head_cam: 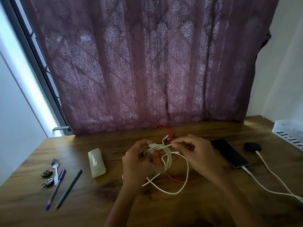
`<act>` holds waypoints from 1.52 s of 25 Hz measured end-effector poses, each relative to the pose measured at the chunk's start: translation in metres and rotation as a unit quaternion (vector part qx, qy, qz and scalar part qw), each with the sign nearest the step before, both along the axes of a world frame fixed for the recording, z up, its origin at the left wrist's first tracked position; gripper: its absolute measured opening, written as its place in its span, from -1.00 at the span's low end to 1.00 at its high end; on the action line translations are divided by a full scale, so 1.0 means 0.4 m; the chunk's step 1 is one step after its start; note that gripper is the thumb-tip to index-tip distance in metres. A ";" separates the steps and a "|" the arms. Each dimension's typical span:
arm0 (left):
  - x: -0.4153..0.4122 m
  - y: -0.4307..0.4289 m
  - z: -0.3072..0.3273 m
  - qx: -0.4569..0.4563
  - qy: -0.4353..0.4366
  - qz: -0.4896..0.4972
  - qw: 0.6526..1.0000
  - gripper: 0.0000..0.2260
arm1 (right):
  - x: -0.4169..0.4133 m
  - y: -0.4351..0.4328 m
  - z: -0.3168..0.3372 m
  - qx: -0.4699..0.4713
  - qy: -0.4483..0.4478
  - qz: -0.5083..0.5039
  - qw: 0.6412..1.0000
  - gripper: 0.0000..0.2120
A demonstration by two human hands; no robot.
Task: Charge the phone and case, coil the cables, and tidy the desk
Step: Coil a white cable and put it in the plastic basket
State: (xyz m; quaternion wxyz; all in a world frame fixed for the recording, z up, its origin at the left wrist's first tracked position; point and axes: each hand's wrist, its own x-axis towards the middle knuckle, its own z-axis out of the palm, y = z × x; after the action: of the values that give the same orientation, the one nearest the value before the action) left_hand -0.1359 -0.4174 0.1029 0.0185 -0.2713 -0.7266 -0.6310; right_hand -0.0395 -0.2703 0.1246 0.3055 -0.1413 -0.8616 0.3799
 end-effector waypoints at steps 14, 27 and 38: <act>0.056 0.030 -0.002 0.204 -0.323 -0.056 0.922 -0.85 | -0.015 -0.058 -0.067 -0.141 -0.027 -0.026 0.989 -0.65; 0.027 0.020 0.053 -0.142 0.107 -0.085 0.980 -0.73 | -0.021 -0.041 -0.023 -0.232 -0.041 0.032 0.971 -0.74; 0.034 0.025 0.054 -0.143 0.085 -0.024 0.986 -0.88 | -0.025 -0.026 -0.025 -0.614 -0.011 0.174 0.770 -0.68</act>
State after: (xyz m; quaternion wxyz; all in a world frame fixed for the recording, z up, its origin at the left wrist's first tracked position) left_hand -0.1222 -0.4073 0.1244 0.0262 -0.3408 -0.7983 -0.4959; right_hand -0.0494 -0.2807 0.1146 0.0729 -0.1502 -0.4577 0.8733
